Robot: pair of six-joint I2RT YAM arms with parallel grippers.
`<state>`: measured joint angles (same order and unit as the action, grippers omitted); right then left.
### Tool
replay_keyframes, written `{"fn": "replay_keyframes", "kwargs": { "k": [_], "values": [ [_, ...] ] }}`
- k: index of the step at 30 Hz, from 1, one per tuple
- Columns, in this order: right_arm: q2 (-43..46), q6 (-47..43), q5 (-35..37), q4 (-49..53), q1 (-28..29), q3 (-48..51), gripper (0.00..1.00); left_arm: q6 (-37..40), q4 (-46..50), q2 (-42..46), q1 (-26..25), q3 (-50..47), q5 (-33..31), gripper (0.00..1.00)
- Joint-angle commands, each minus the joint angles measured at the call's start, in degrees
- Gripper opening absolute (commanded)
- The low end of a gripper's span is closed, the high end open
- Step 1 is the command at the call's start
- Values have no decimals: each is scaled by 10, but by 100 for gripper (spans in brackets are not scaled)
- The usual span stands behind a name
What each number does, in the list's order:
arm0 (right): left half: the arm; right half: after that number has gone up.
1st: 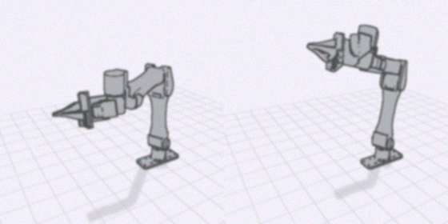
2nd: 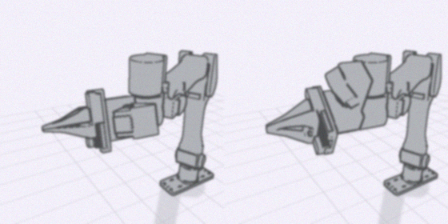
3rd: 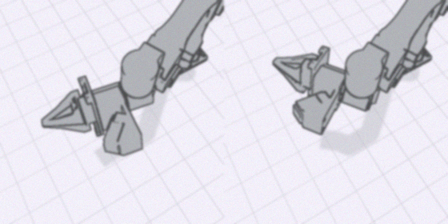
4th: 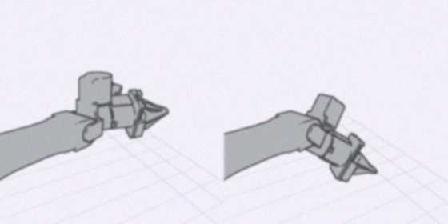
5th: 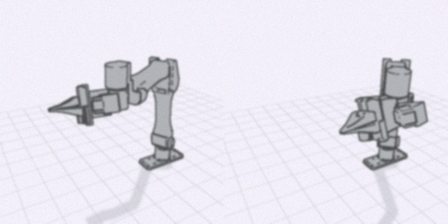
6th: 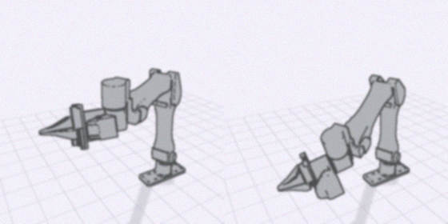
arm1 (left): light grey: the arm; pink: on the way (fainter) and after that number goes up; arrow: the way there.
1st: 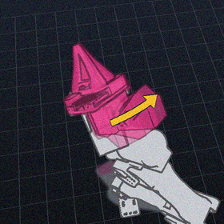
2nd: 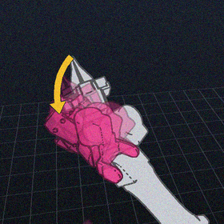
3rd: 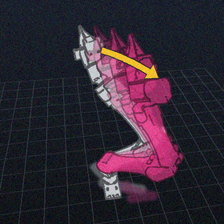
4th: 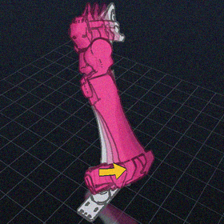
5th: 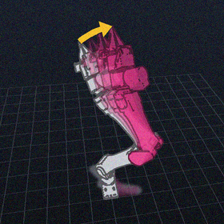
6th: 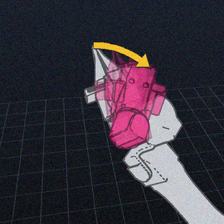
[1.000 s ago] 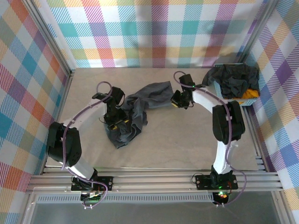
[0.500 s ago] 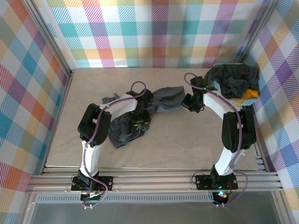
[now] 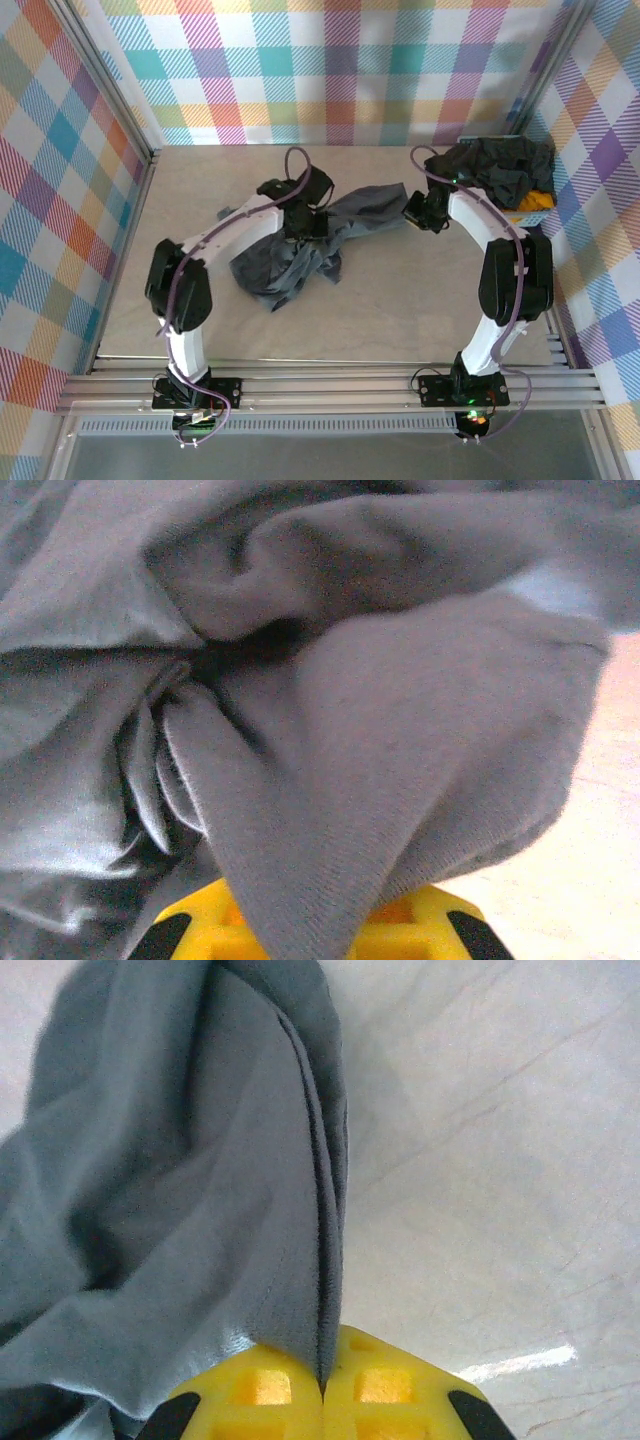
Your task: Fold and stack the t-shirts
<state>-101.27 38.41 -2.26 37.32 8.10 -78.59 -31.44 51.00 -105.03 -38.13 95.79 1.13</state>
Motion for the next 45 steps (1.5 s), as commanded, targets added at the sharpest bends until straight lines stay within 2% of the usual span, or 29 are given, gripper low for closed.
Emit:
{"fn": "replay_keyframes", "kwargs": {
  "k": [1,10,14,18,25,29,33,38,41,45],
  "values": [
    [21,-14,15,18,-22,-38,0,34,-2,35,-4,26,70,0],
    [34,-32,23,37,-54,-52,0,49,-22,52,-4,27,147,0],
    [45,-33,18,37,-61,-37,0,49,-22,54,-3,18,151,0],
    [56,-30,19,37,-61,-18,0,60,-2,64,0,16,127,0],
    [80,-31,45,48,-62,21,0,96,31,88,3,-47,170,0],
    [81,-33,68,70,-66,33,0,118,86,110,3,-114,80,0],
    [80,-32,70,70,-78,55,0,109,142,123,12,-166,-95,0],
    [69,-29,61,69,-79,51,0,92,160,102,51,-190,-177,0],
    [60,-21,54,67,-78,44,0,90,162,93,62,-183,-248,0],
    [42,-16,29,67,-78,30,0,114,155,73,87,-156,-313,0]
  ]
}}
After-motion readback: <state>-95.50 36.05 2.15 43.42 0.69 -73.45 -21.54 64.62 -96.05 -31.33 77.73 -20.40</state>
